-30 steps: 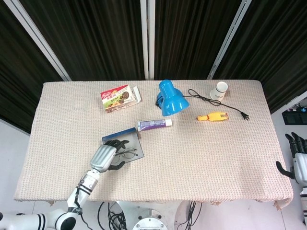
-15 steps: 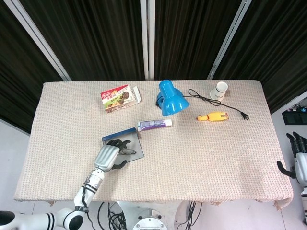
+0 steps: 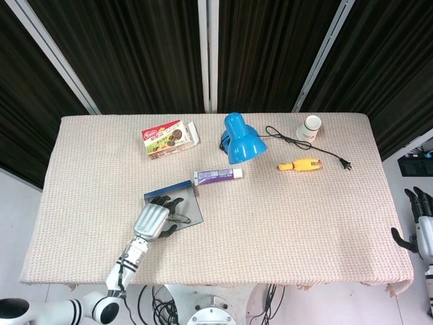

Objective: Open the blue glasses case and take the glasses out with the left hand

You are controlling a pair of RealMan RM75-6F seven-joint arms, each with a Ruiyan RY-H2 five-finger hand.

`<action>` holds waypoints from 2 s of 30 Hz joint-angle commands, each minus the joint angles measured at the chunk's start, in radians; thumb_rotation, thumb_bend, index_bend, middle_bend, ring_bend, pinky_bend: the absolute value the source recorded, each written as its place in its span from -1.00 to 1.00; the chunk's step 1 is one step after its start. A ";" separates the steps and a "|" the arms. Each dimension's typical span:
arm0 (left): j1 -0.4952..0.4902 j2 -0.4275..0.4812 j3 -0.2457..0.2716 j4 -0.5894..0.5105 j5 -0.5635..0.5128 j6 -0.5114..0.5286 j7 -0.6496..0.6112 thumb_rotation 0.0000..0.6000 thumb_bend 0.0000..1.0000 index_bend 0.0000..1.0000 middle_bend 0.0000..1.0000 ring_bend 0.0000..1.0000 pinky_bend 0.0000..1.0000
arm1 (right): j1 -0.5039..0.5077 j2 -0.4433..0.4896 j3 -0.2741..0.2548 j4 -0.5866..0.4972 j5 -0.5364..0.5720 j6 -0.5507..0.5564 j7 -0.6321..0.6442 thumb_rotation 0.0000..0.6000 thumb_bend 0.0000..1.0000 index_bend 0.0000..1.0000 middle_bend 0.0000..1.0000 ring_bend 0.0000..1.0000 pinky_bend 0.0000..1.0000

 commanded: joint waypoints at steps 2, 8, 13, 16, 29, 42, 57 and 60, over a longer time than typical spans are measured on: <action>0.001 -0.007 0.004 0.017 0.019 0.009 0.004 1.00 -0.43 -0.56 -0.01 -0.50 -0.42 | 0.001 0.000 -0.001 0.002 0.001 -0.003 0.000 1.00 -0.50 -1.00 -0.99 -1.00 -1.00; 0.003 -0.010 0.007 0.026 0.037 0.013 0.004 1.00 -0.43 -0.52 0.10 -0.41 -0.36 | 0.001 -0.001 -0.001 0.003 0.001 -0.003 0.001 1.00 -0.50 -1.00 -0.99 -1.00 -1.00; 0.003 -0.012 0.011 0.036 0.063 0.023 -0.006 1.00 -0.41 -0.47 0.23 -0.31 -0.30 | 0.000 0.000 -0.001 0.002 -0.001 -0.002 0.001 1.00 -0.50 -1.00 -0.99 -1.00 -1.00; 0.005 -0.012 0.012 0.039 0.068 0.022 -0.013 1.00 -0.39 -0.44 0.31 -0.24 -0.27 | 0.001 0.000 -0.002 0.002 -0.002 -0.002 0.000 1.00 -0.50 -1.00 -0.99 -1.00 -1.00; 0.013 -0.007 0.011 0.032 0.107 0.047 -0.029 1.00 -0.35 -0.38 0.45 -0.10 -0.14 | 0.001 -0.001 -0.002 0.001 -0.001 -0.003 0.000 1.00 -0.50 -1.00 -0.99 -1.00 -1.00; 0.027 0.057 0.028 -0.069 0.174 0.100 0.030 1.00 -0.30 -0.36 0.54 -0.01 -0.06 | 0.000 0.001 -0.001 -0.003 -0.003 0.002 -0.002 1.00 -0.49 -1.00 -0.99 -1.00 -1.00; 0.098 0.276 0.042 -0.294 0.149 0.156 0.181 1.00 -0.30 -0.36 0.55 0.02 -0.03 | 0.002 0.008 0.001 -0.023 -0.008 0.008 -0.019 1.00 -0.50 -1.00 -0.99 -1.00 -1.00; 0.113 0.315 0.056 -0.313 0.146 0.157 0.200 1.00 -0.30 -0.36 0.55 0.02 -0.03 | 0.003 0.008 0.000 -0.029 -0.010 0.009 -0.027 1.00 -0.50 -1.00 -0.99 -1.00 -1.00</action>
